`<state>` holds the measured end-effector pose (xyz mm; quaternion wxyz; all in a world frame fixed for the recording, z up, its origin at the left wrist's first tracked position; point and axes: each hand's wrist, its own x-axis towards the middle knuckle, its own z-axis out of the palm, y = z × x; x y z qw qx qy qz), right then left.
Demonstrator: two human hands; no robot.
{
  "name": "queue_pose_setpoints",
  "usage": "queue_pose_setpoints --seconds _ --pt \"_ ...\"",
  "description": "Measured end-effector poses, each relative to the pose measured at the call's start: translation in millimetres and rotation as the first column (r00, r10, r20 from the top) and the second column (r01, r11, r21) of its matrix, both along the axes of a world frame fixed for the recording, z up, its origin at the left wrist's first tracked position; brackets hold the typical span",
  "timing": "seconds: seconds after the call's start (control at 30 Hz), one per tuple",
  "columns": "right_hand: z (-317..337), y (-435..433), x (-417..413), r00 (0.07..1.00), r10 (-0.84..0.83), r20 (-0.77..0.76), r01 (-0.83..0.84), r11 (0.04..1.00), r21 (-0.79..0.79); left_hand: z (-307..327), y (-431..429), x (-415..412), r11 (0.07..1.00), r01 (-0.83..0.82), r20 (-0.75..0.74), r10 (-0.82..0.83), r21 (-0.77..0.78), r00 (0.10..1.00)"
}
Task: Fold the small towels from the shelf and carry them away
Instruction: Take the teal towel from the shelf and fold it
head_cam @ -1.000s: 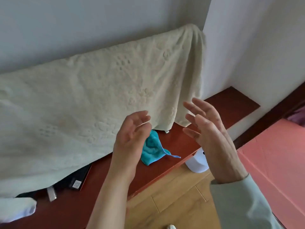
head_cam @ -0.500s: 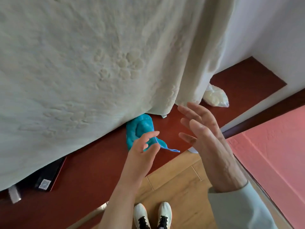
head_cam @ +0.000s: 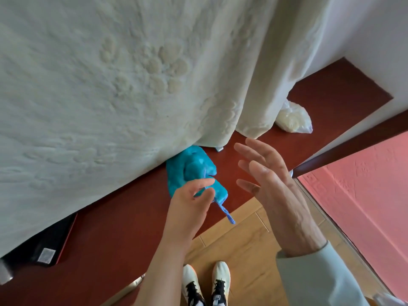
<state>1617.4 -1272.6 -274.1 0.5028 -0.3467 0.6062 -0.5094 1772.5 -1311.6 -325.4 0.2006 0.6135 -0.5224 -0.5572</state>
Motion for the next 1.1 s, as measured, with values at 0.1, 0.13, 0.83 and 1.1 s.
queue_pose_setpoints --seconds 0.1,0.13,0.83,1.1 --pt "17.5 -5.0 5.1 1.0 0.02 -0.007 -0.02 0.999 -0.043 25.4 -9.1 13.5 0.996 -0.086 -0.097 0.083 -0.024 0.992" --pt "24.3 -6.5 6.7 0.999 0.031 -0.011 -0.031 0.998 -0.062 37.2 -12.3 17.6 0.995 -0.093 -0.116 0.088 -0.041 0.989" --pt "175.2 -11.7 37.2 0.881 0.299 -0.366 -0.423 0.843 -0.331 292.5 9.3 67.6 0.756 -0.091 -0.314 -0.157 -0.648 0.936" --pt "199.8 -8.6 39.1 0.892 0.327 -0.313 -0.431 0.821 -0.373 319.4 26.4 60.3 0.743 -0.155 -0.379 -0.14 -0.651 0.915"
